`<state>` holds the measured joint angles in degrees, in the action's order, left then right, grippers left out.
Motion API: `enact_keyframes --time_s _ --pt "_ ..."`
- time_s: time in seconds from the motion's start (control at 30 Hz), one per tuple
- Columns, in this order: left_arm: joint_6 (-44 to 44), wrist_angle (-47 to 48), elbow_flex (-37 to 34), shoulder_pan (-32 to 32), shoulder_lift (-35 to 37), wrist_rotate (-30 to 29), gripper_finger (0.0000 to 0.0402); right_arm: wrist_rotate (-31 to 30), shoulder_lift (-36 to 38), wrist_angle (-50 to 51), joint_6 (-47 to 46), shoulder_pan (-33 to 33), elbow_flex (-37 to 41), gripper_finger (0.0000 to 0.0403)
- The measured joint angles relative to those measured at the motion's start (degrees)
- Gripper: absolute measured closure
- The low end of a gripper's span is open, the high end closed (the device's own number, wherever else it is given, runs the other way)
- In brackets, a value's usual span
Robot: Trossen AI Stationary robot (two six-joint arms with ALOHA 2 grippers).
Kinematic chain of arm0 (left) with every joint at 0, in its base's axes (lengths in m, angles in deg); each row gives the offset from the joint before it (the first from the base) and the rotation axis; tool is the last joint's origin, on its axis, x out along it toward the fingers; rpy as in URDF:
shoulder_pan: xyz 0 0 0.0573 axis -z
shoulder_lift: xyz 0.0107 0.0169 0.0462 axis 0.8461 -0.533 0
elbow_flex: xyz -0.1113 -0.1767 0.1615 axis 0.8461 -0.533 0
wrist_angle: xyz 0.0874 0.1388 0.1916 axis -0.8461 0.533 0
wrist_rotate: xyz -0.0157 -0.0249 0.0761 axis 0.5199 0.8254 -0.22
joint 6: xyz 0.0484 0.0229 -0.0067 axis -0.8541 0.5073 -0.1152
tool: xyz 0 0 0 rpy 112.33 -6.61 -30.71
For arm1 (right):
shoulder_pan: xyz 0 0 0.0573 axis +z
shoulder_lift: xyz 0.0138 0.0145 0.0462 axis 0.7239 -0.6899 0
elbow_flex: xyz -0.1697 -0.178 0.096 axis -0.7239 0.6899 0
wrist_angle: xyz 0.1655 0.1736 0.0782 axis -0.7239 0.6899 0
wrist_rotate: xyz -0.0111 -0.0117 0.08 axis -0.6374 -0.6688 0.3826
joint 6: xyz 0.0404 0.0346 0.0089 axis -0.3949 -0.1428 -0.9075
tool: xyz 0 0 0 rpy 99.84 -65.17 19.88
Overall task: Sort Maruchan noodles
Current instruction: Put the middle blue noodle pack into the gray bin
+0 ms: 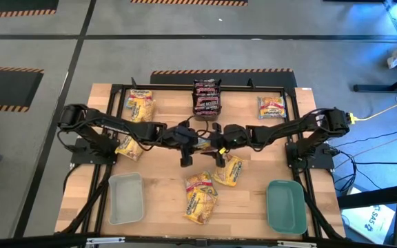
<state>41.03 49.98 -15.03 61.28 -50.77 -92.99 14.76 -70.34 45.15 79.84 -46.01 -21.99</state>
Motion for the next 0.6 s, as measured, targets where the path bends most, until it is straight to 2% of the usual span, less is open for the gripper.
enact_keyframes --time_s 0.1,0.23,0.33,0.47,0.6 --pt "0.2 4.2 -0.1 0.2 1.7 0.3 0.0289 1.3 4.1 6.3 0.0 0.0 -0.2 0.0153" --pt "0.1 9.1 -0.1 1.6 6.1 0.2 0.0289 1.8 9.2 16.4 -1.6 0.7 -0.1 0.0136" --pt "0.1 14.7 0.0 4.0 9.2 0.2 0.0289 1.8 10.1 18.2 -2.6 2.7 0.8 0.0133" --pt "2.8 21.3 0.0 8.5 12.9 0.3 0.0289 1.2 8.9 5.6 -2.7 5.9 6.2 0.0132" --pt "11.5 29.5 0.8 14.3 14.6 -0.1 0.0289 -0.4 7.6 -6.8 -6.1 8.1 10.9 0.0132"
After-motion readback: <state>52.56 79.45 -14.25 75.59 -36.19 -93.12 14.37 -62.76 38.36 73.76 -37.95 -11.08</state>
